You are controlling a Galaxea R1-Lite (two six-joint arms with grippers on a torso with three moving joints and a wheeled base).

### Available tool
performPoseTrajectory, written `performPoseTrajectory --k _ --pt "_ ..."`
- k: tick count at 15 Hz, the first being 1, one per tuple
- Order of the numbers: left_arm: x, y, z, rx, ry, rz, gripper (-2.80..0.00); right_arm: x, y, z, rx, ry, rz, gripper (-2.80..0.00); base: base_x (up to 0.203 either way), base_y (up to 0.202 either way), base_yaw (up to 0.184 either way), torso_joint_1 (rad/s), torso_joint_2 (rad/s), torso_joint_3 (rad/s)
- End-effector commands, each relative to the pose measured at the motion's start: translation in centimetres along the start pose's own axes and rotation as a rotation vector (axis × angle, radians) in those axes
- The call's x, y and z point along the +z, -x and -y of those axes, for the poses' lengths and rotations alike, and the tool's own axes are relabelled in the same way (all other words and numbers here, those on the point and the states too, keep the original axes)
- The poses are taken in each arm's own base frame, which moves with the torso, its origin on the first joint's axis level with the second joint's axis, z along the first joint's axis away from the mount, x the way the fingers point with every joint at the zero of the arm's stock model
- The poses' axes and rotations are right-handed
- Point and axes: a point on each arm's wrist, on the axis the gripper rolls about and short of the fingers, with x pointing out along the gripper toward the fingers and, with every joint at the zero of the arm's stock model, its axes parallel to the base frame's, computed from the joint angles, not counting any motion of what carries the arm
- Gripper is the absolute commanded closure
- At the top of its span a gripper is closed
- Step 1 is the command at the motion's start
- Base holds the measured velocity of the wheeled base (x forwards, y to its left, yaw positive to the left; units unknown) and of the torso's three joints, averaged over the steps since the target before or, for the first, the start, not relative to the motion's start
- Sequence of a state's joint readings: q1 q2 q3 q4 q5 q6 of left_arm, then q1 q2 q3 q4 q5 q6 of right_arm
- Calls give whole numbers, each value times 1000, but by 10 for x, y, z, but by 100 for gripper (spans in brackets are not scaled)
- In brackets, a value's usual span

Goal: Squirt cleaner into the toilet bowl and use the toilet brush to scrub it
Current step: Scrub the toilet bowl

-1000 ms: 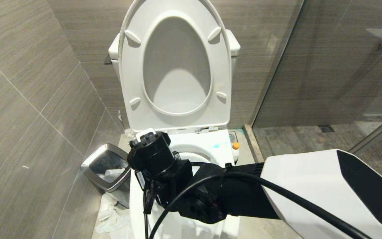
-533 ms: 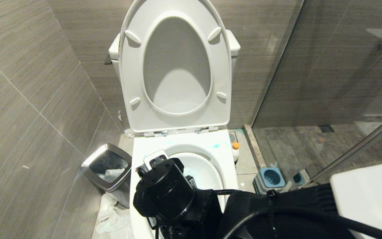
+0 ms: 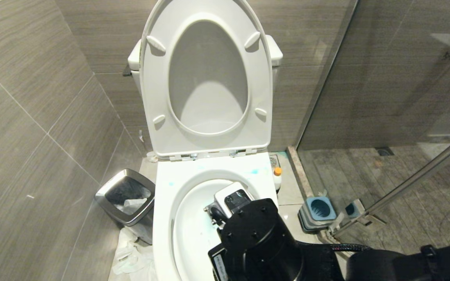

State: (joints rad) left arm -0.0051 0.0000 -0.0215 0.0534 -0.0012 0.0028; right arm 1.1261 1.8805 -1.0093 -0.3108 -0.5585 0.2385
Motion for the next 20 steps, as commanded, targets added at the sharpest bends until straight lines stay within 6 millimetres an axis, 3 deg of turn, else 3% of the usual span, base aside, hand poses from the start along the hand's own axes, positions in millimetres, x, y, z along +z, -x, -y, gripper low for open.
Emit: performPoseTrajectory --k 1,6,11,14,20 --pt "0 0 0 0 0 -2 0 2 15 17 -19 -20 17 0 0 0 0 0 0 0" --pt "0 0 0 0 0 -2 0 4 14 56 -115 -72 15 0 0 0 0 0 0 0" --pt "0 0 0 1 0 -2 0 18 -13 82 -207 -132 29 0 0 0 0 0 0 0" --pt "0 0 0 0 0 -2 0 32 -41 86 -240 -155 50 0 0 0 0 0 0 0" --pt "0 0 0 0 0 -2 0 49 -98 74 -254 -138 85 0 0 0 0 0 0 0"
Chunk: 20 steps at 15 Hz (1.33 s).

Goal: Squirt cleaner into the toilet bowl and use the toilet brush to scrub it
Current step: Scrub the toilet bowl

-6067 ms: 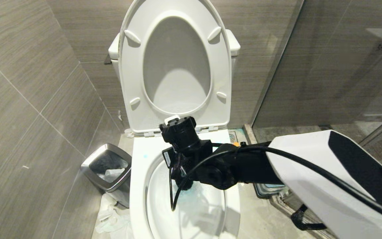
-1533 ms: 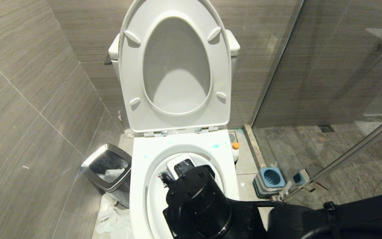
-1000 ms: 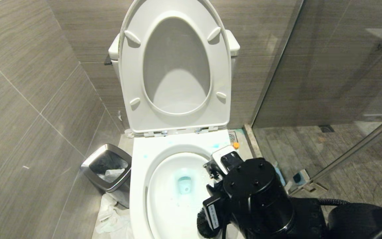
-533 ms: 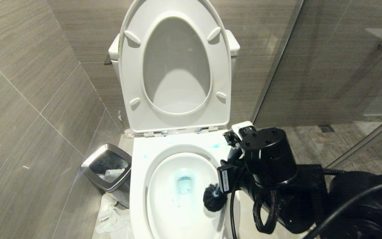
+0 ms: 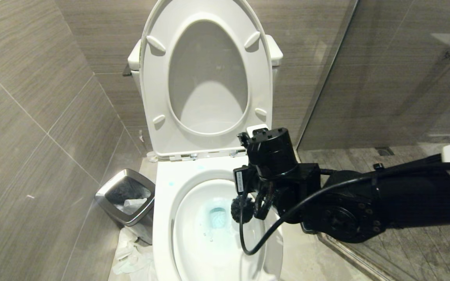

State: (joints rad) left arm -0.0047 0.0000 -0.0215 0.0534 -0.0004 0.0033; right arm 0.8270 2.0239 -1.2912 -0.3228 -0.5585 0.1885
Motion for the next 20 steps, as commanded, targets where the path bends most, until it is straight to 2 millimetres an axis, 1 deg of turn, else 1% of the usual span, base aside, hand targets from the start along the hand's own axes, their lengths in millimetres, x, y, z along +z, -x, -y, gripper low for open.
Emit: performPoseTrajectory --k 1,5,7,10,12,14,17,18,20 --pt "0 0 0 0 0 -2 0 -8 -25 -15 -4 15 -7 0 0 0 0 0 0 0" --pt "0 0 0 0 0 -2 0 -4 -54 -36 1 29 38 0 0 0 0 0 0 0" --pt "0 0 0 -1 0 -2 0 -6 -66 -45 5 37 47 0 0 0 0 0 0 0" --pt "0 0 0 0 0 -2 0 -2 -74 -62 26 34 65 0 0 0 0 0 0 0" --pt "0 0 0 -1 0 -3 0 1 -77 -76 48 28 83 0 0 0 0 0 0 0" --pt "0 0 0 0 0 -2 0 -3 -73 -97 84 44 79 0 0 0 0 0 0 0" --pt "0 0 0 0 0 -2 0 -15 -57 -124 140 75 62 0 0 0 0 0 0 0" --pt "0 0 0 0 0 -2 0 -20 -50 -130 157 85 53 0 0 0 0 0 0 0" --pt "0 0 0 0 0 -2 0 -23 -32 -137 187 103 40 0 0 0 0 0 0 0"
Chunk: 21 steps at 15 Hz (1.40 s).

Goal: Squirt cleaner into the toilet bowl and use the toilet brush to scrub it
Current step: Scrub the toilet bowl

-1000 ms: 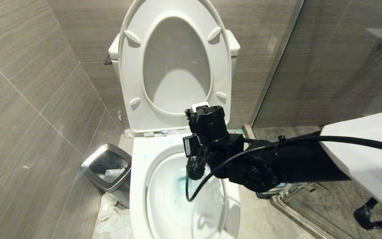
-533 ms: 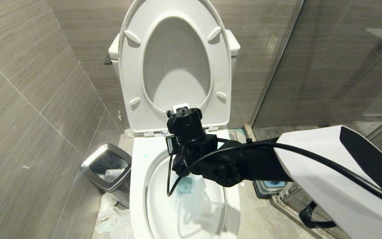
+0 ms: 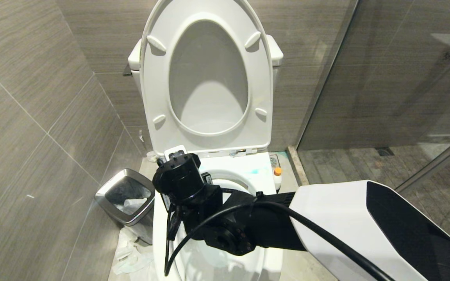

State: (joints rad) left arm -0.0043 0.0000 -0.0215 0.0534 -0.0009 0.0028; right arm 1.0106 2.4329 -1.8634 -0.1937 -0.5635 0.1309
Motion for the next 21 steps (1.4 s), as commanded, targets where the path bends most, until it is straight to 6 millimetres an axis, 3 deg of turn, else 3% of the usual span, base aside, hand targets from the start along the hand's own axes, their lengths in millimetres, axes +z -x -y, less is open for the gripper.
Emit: performPoseTrajectory --k 1,4,6,11,13,18,21 --pt "0 0 0 0 0 -2 0 0 19 -9 28 12 -9 0 0 0 0 0 0 0" --pt "0 0 0 -1 0 -2 0 -9 53 -9 61 27 -65 0 0 0 0 0 0 0" --pt "0 0 0 0 0 -2 0 -18 76 0 66 37 -106 0 0 0 0 0 0 0" --pt "0 0 0 -1 0 -3 0 -44 126 42 59 52 -142 0 0 0 0 0 0 0" --pt "0 0 0 -1 0 -2 0 -42 140 66 36 23 -119 0 0 0 0 0 0 0" --pt "0 0 0 0 0 -2 0 -20 130 121 -95 -46 -73 0 0 0 0 0 0 0" --pt "0 0 0 -1 0 -2 0 -7 113 131 -132 -67 -42 0 0 0 0 0 0 0"
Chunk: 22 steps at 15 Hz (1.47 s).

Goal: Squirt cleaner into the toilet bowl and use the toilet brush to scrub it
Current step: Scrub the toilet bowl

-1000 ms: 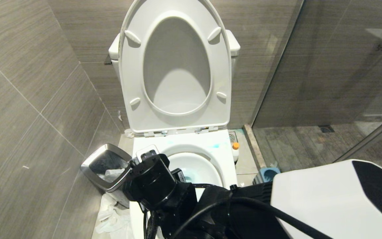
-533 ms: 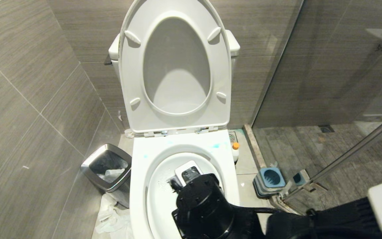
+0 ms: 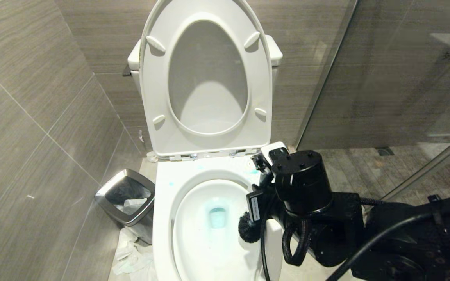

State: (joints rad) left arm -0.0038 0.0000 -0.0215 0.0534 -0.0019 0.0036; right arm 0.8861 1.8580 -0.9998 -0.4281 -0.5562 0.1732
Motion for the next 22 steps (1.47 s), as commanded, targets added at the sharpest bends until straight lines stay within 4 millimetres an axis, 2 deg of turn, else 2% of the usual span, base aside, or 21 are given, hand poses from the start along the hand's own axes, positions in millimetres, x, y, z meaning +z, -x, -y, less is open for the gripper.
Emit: performPoseTrajectory --k 1,3,8,12,17,20,22 --pt "0 0 0 1 0 -2 0 8 -12 0 -20 -15 21 0 0 0 0 0 0 0" --pt "0 0 0 0 0 -2 0 19 -28 -8 -23 -28 50 0 0 0 0 0 0 0" --pt "0 0 0 0 0 -2 0 28 -81 -40 -44 -8 105 0 0 0 0 0 0 0" --pt "0 0 0 0 0 -2 0 26 -116 -69 -45 19 140 0 0 0 0 0 0 0" --pt "0 0 0 1 0 -2 0 13 -119 -120 21 63 142 0 0 0 0 0 0 0" --pt "0 0 0 0 0 -3 0 -2 -104 -143 69 100 121 0 0 0 0 0 0 0" --pt "0 0 0 0 0 -2 0 -11 -88 -151 99 129 97 0 0 0 0 0 0 0"
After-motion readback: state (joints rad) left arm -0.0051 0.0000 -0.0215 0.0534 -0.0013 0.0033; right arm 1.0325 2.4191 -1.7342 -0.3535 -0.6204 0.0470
